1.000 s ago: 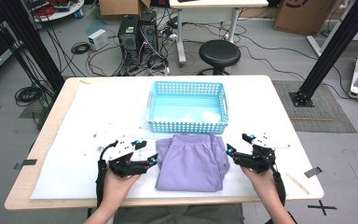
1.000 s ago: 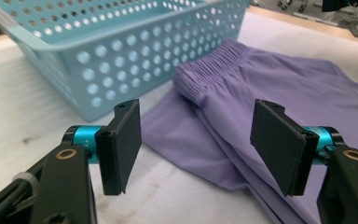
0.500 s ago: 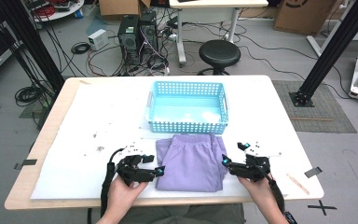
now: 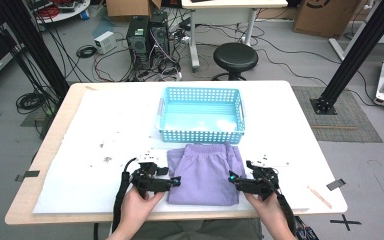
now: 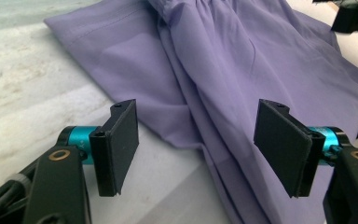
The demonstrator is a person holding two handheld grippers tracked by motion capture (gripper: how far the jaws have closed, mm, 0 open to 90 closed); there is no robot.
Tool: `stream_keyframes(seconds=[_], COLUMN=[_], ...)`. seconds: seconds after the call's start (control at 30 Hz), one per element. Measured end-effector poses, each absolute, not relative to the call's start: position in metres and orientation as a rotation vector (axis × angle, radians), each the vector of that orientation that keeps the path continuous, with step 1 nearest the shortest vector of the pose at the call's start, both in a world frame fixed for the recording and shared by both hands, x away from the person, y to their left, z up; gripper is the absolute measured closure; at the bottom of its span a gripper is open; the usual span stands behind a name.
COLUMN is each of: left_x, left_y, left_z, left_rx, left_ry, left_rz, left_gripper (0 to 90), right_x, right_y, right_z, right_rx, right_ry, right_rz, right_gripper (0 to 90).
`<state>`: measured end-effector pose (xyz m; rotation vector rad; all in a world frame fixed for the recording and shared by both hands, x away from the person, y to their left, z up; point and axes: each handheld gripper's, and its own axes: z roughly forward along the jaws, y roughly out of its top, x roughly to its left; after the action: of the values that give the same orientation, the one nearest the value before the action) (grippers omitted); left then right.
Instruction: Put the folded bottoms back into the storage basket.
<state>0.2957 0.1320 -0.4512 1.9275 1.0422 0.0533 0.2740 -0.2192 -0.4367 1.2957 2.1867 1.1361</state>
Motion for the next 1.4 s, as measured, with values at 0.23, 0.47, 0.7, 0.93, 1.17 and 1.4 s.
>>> stream_keyframes(seconds=[0.23,0.47,0.7,0.93,1.17,1.4], left_x=[0.296,0.293,0.295,0.296,0.297,0.301], left_y=[0.13,0.126,0.131,0.124,0.109,0.106], left_z=[-0.451,-0.449,-0.448,-0.45,-0.45,-0.451], left_rx=[1.937,1.995,1.991,1.943,1.967,1.954], left_ry=[1.041,1.037,1.076,1.091,1.067,1.087], left_rz=[0.07,0.16,0.174,0.133,0.15,0.149], left_gripper=[33.0,35.5,30.8,30.7,41.7,58.7], right_x=[0.28,0.285,0.283,0.282,0.281,0.284], right_y=[-0.213,-0.217,-0.213,-0.205,-0.203,-0.205], right_z=[-0.446,-0.448,-0.448,-0.448,-0.448,-0.448], right_rx=[1.347,1.421,1.429,1.394,1.359,1.377], right_ry=[2.221,2.247,2.25,2.261,2.276,2.279], right_rz=[0.974,0.955,0.972,0.971,0.986,1.018], right_gripper=[25.3,22.4,22.6,35.2,50.7,61.2])
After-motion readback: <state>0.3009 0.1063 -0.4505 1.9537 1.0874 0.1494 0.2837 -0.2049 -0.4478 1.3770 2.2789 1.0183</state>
